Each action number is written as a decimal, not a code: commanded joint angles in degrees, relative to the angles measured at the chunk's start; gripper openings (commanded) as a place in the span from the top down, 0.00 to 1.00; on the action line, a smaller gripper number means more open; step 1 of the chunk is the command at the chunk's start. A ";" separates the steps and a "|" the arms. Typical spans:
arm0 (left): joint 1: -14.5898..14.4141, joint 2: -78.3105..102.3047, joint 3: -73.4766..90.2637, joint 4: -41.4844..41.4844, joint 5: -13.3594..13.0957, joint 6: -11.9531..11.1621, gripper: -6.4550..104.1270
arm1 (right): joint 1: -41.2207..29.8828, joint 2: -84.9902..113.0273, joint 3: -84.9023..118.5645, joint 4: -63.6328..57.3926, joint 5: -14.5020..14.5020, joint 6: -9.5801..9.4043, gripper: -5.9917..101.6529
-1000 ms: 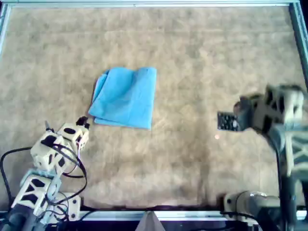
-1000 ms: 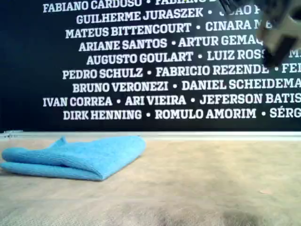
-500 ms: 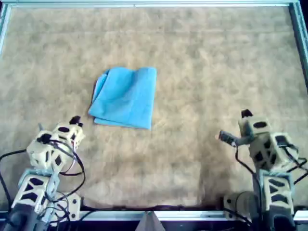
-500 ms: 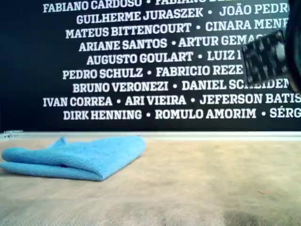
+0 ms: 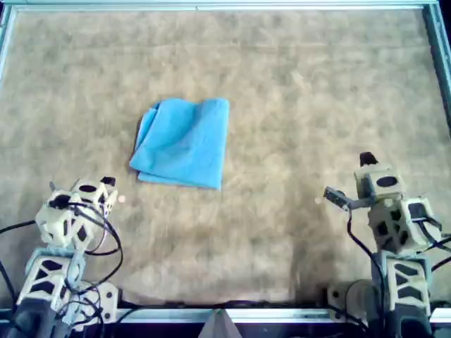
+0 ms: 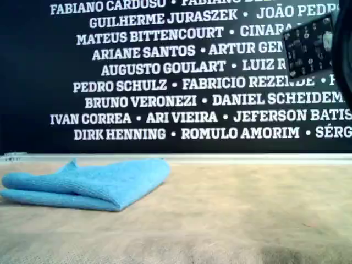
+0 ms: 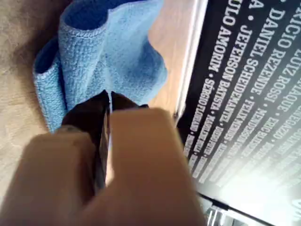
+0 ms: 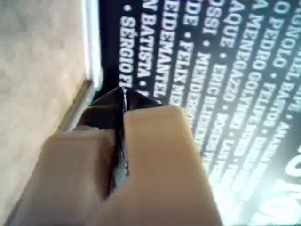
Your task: Fold a cloth
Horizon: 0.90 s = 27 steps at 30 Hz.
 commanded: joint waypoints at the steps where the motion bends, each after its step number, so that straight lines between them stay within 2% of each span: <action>1: 1.23 0.26 -0.97 -0.44 -0.26 0.18 0.94 | -0.26 -5.63 0.97 -2.72 -0.09 -0.26 0.93; 7: 0.70 0.26 -0.97 -0.44 0.62 -0.53 0.94 | -0.09 -12.39 0.88 -3.08 -0.18 -0.26 0.93; 13: 0.62 0.44 -0.97 -0.44 0.62 -0.62 0.94 | -0.09 -12.30 0.88 -3.60 -0.18 -0.26 0.93; 16: 1.32 0.35 -0.97 -0.44 -0.26 -0.18 0.94 | -0.35 -11.43 0.79 -3.69 -0.09 -0.26 0.93; 25: 1.32 1.49 -0.97 -0.44 -0.26 0.26 0.94 | -0.35 6.33 0.88 -2.99 -0.09 -0.26 0.93; 27: 1.32 1.58 -1.05 -0.44 -0.26 0.26 0.94 | -0.09 11.16 0.88 -3.16 -0.18 0.53 0.93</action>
